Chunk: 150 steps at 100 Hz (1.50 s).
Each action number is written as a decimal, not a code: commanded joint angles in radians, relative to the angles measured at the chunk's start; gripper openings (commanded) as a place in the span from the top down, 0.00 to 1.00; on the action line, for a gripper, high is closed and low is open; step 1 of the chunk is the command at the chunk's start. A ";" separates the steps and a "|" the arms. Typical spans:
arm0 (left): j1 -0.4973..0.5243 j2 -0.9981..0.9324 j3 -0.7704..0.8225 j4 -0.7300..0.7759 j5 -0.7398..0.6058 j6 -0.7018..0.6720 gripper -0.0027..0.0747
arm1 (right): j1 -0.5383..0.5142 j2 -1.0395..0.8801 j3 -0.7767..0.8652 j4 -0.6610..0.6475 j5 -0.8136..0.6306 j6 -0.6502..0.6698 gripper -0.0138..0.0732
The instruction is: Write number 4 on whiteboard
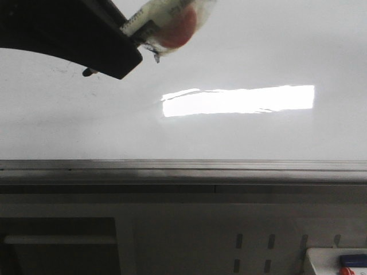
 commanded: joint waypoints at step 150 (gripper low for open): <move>-0.066 -0.124 -0.024 0.009 -0.087 -0.235 0.33 | 0.086 0.280 -0.045 -0.074 -0.266 -0.051 0.92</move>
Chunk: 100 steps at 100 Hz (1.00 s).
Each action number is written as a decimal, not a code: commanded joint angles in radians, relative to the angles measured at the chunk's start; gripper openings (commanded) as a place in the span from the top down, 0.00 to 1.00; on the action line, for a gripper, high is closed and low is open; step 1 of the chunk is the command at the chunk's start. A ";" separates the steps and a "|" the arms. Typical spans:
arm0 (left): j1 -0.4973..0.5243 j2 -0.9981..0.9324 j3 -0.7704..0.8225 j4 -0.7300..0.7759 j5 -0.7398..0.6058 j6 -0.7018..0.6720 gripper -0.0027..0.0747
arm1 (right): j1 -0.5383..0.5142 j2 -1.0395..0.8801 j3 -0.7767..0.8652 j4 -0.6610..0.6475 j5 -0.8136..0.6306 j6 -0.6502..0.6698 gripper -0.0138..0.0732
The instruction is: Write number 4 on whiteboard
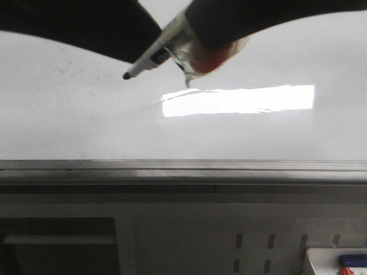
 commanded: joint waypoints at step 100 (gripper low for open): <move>0.190 -0.710 0.514 -0.258 -0.481 -0.302 0.83 | -0.395 0.055 -0.021 -0.029 -0.226 0.019 0.92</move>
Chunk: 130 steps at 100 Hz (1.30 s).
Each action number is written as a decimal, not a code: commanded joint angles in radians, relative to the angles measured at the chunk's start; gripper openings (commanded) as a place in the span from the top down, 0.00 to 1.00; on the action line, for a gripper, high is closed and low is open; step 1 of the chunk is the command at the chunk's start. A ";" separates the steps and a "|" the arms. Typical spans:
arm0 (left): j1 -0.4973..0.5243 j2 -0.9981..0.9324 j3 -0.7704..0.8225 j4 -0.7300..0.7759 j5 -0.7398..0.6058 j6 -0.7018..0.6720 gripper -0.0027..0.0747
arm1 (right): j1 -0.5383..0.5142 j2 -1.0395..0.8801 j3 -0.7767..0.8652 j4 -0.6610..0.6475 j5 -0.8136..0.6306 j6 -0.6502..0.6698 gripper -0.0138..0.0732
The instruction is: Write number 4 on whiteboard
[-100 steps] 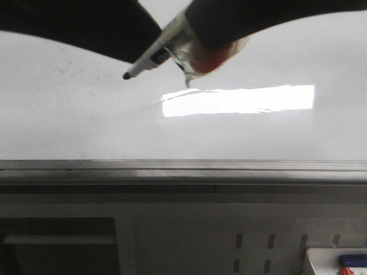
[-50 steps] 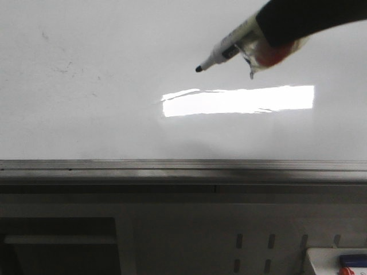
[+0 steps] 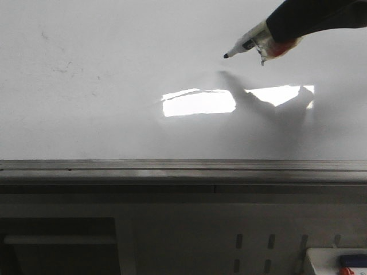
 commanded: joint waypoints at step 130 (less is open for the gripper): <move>0.000 0.007 -0.027 -0.020 -0.079 -0.010 0.83 | 0.088 0.235 -0.096 0.091 0.017 0.005 0.91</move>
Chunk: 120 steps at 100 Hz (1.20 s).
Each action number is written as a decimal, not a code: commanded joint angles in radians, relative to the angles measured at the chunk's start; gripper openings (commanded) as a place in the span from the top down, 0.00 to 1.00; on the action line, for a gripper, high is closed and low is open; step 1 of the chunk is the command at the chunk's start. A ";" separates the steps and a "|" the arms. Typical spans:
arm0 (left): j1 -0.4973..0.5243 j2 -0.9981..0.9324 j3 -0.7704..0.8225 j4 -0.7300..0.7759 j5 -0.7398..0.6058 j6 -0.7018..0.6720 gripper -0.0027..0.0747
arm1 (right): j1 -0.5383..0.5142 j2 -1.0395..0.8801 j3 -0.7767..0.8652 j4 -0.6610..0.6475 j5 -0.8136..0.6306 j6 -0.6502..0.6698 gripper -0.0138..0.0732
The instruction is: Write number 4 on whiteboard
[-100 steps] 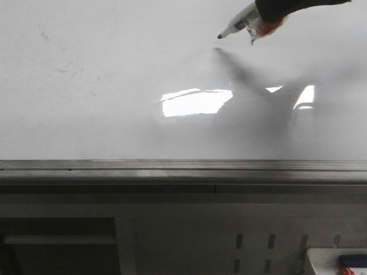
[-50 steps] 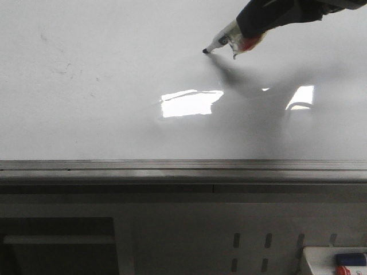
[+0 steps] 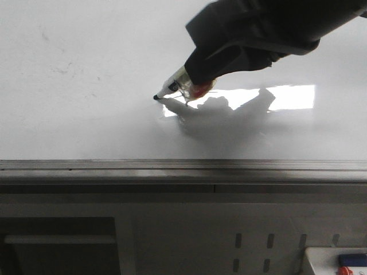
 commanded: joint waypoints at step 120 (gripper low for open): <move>0.000 0.007 -0.027 -0.012 -0.078 -0.010 0.83 | -0.126 -0.200 -0.118 0.025 0.118 0.003 0.91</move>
